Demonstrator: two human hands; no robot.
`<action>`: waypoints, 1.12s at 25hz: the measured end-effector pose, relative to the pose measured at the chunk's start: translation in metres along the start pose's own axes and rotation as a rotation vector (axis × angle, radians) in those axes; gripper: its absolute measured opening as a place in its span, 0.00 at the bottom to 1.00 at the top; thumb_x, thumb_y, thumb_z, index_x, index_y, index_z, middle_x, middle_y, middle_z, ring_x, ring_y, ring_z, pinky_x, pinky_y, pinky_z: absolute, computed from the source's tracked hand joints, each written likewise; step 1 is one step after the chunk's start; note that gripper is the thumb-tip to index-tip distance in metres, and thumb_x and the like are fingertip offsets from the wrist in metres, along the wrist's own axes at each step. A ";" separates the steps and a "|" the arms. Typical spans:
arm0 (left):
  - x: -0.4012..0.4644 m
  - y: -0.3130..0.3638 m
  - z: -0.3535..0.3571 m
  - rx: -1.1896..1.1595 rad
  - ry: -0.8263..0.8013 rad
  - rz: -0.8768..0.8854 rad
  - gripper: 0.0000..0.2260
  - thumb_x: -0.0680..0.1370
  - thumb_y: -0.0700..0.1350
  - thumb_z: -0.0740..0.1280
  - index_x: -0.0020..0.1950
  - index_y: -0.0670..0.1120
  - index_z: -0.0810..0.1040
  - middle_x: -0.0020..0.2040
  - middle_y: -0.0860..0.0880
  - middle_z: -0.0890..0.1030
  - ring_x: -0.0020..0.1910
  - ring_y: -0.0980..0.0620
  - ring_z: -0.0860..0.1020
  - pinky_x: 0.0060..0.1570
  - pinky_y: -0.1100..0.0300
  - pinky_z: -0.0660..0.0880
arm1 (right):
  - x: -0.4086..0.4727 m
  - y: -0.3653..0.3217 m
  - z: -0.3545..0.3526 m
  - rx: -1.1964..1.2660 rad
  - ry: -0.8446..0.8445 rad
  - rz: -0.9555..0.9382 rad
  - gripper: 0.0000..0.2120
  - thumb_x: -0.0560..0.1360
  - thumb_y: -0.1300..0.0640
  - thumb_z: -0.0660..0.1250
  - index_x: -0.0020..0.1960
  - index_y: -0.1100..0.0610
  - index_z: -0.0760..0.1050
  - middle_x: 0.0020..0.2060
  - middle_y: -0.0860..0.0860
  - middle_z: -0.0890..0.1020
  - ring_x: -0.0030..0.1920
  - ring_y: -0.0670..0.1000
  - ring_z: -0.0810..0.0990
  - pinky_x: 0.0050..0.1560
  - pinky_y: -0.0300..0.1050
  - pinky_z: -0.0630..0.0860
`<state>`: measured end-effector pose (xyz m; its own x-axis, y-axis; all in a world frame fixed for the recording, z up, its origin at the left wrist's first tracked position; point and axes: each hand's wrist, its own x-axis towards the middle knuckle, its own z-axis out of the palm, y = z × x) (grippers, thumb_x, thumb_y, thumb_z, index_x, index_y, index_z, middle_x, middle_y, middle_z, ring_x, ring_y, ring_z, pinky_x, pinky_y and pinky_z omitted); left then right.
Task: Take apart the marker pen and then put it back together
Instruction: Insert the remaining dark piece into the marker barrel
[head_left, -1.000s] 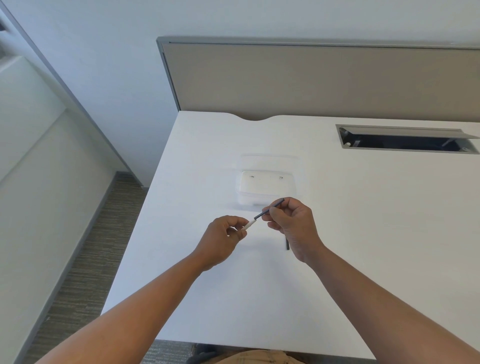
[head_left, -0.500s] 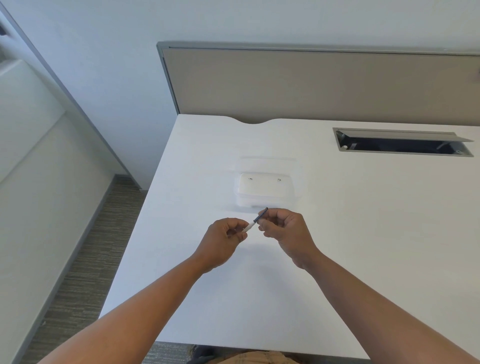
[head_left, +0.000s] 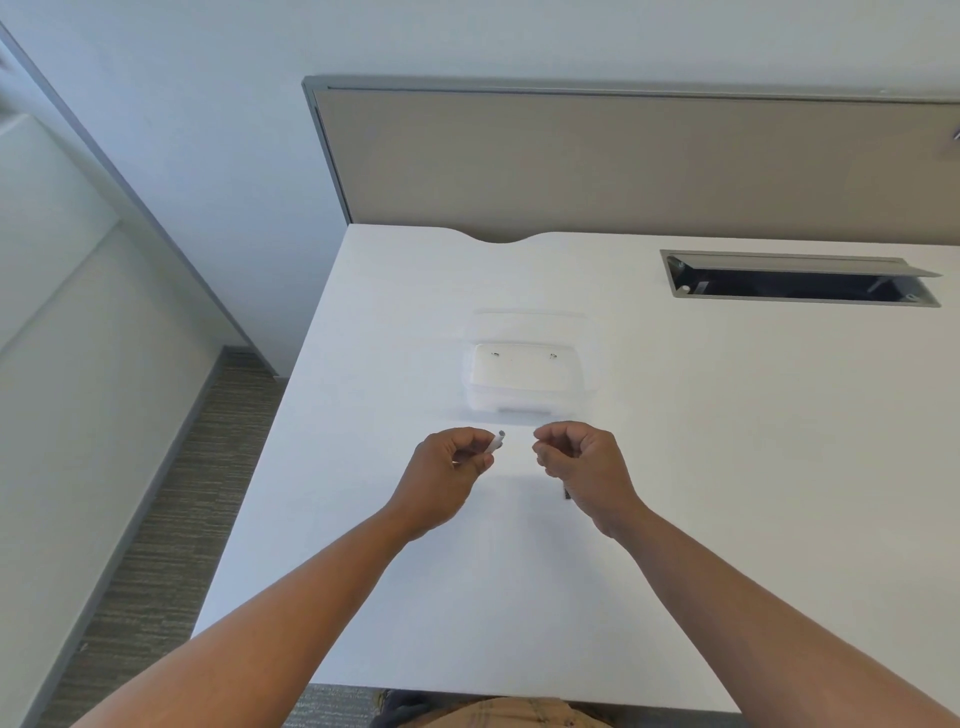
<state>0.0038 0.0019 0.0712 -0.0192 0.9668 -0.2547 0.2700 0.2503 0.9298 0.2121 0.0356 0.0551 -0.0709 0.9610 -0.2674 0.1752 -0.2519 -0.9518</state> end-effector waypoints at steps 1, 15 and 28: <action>0.000 0.000 0.000 -0.004 0.008 0.001 0.08 0.80 0.41 0.70 0.51 0.54 0.85 0.47 0.59 0.86 0.40 0.62 0.81 0.42 0.65 0.75 | 0.002 0.007 -0.003 -0.052 0.042 0.021 0.06 0.74 0.60 0.73 0.45 0.50 0.84 0.35 0.46 0.84 0.33 0.45 0.79 0.31 0.37 0.74; 0.003 -0.005 0.006 0.029 0.070 0.049 0.07 0.80 0.39 0.68 0.51 0.51 0.82 0.47 0.56 0.85 0.49 0.59 0.82 0.47 0.74 0.72 | 0.012 0.054 -0.021 -0.672 0.058 0.225 0.07 0.68 0.55 0.73 0.38 0.55 0.76 0.34 0.48 0.81 0.34 0.51 0.77 0.35 0.43 0.72; 0.005 -0.004 0.007 0.044 0.053 0.050 0.05 0.81 0.43 0.69 0.50 0.54 0.81 0.45 0.58 0.85 0.43 0.60 0.81 0.43 0.74 0.73 | 0.009 0.016 -0.016 -0.299 -0.033 0.071 0.03 0.69 0.54 0.72 0.39 0.52 0.79 0.34 0.56 0.84 0.32 0.48 0.77 0.35 0.44 0.74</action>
<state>0.0091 0.0053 0.0646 -0.0555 0.9796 -0.1931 0.3141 0.2007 0.9279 0.2303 0.0417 0.0399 -0.0795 0.9366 -0.3413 0.4621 -0.2687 -0.8451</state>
